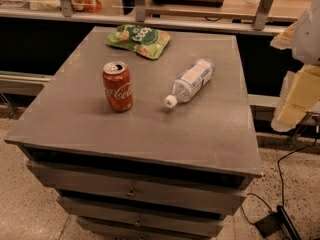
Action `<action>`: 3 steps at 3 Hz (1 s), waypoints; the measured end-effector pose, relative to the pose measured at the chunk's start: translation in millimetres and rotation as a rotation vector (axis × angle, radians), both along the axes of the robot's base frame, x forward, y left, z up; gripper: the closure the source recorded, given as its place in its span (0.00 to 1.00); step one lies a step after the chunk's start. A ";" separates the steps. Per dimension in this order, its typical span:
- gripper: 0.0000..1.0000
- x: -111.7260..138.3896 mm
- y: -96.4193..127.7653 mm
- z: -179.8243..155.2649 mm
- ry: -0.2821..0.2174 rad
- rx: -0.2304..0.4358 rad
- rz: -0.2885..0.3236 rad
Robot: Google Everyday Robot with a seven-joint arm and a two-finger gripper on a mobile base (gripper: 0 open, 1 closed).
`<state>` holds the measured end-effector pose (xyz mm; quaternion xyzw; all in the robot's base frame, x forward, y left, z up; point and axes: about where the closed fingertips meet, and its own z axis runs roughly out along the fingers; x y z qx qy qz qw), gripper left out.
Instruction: Pick coke can
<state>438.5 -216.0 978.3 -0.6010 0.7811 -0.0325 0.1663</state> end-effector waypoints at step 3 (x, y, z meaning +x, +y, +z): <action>0.00 32.6 57.1 -33.5 -0.061 0.617 -0.074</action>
Offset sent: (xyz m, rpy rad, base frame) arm 0.0292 0.0443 -0.0200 0.7281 -0.0726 -0.1688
